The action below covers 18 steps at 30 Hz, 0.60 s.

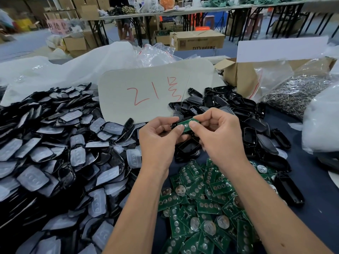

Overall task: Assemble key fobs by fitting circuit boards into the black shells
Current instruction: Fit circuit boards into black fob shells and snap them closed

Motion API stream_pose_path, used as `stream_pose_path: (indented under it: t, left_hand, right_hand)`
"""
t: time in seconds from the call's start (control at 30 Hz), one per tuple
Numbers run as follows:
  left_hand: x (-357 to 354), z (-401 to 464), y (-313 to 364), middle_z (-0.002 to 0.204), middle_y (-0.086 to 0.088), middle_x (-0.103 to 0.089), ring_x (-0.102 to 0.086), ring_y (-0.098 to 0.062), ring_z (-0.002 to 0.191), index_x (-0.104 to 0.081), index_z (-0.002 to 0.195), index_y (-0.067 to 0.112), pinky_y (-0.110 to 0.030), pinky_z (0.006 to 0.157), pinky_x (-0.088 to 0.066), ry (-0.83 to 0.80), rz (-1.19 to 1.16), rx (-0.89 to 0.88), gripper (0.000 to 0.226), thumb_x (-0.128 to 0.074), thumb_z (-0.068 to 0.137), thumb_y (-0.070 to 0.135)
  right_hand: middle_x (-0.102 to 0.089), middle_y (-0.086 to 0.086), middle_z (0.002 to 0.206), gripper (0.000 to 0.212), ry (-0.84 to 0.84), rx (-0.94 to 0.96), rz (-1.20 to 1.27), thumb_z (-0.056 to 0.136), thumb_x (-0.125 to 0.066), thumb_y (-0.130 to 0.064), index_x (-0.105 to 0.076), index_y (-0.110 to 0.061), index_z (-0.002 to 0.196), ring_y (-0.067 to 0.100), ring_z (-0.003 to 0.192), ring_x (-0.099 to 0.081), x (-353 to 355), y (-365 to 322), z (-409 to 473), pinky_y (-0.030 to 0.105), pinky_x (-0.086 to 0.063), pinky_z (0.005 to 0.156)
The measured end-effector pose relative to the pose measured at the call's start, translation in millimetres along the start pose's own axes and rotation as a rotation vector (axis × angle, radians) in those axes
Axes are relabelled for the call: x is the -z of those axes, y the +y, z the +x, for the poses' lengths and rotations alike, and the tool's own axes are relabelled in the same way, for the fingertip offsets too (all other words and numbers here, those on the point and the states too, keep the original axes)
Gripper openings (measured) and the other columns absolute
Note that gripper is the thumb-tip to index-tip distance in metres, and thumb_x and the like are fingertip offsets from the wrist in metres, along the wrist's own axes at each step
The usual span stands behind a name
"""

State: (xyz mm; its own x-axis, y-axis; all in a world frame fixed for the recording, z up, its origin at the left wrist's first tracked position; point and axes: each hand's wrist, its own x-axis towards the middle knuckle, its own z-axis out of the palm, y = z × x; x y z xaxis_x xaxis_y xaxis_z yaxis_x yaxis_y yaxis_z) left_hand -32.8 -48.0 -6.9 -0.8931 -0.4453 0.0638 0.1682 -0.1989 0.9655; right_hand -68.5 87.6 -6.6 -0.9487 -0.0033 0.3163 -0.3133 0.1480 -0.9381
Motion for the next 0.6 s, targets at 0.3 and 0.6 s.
stream_pose_path:
  t: [0.3, 0.6]
  left_hand:
    - [0, 0, -5, 0.073, -0.005, -0.072, -0.073, -0.017, 0.065, -0.076, 0.091, 0.007, -0.025, 0.066, -0.061, -0.003, 0.033, 0.008, 0.017, -0.077, 0.086, -0.009]
    - [9, 4, -1, 0.075, -0.004, -0.075, -0.073, -0.024, 0.061, -0.076, 0.096, 0.01, -0.027, 0.064, -0.06, -0.079, 0.071, 0.057, 0.02, -0.076, 0.087, -0.008]
  right_hand:
    - [-0.068, -0.002, 0.069, 0.016, 0.028, 0.051, -0.191, 0.087, -0.082, -0.022, -0.066, -0.023, 0.085, 0.014, 0.064, -0.066, -3, -4, -5, 0.03, -0.055, 0.063]
    - [-0.076, 0.002, 0.08, 0.019, -0.109, -0.162, -0.064, 0.084, -0.087, -0.027, -0.077, -0.024, 0.1, 0.017, 0.063, -0.07, 10, -1, 0, 0.028, -0.055, 0.054]
